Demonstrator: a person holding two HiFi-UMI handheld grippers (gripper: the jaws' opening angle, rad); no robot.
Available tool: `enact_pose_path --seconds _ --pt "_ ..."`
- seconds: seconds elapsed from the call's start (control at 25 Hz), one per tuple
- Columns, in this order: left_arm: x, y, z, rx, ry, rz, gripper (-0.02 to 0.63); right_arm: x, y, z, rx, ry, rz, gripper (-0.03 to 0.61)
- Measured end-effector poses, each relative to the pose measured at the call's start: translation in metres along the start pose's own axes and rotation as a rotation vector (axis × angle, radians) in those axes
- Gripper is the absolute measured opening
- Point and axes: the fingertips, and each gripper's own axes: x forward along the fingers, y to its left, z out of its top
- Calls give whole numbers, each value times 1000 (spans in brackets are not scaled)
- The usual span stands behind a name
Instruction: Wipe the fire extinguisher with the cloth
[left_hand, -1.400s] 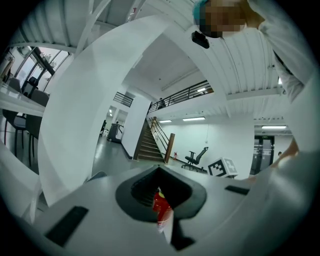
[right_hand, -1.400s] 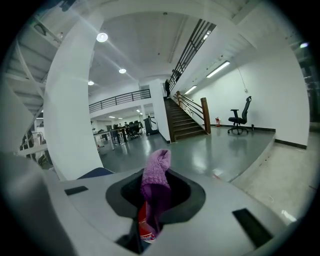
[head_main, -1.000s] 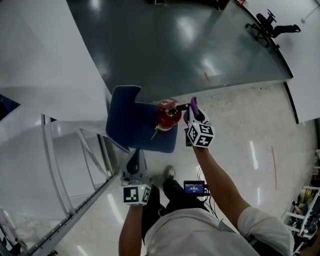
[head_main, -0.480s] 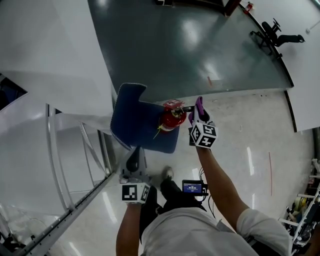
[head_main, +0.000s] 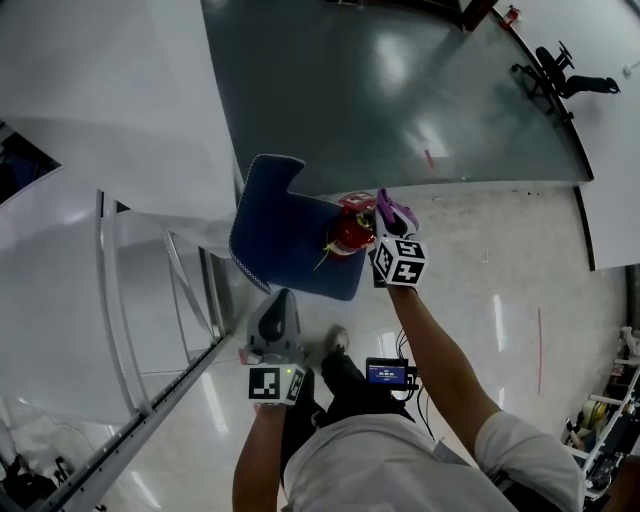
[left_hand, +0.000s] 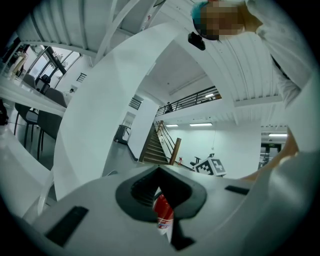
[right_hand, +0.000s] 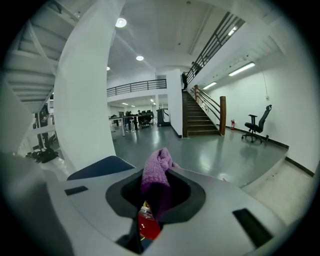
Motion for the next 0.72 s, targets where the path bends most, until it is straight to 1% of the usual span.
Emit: enact_pose_path --seconds 0.24,0.44,0.72 --pt "2 7 -6 -16 -12 5 5 5 16 -6 -16 -21 38 58" --pt "3 10 -14 -4 -15 19 5 4 27 -7 -26 -33 55 58" --pt "6 12 -18 -28 -19 21 5 8 41 -11 -37 -26 77 58"
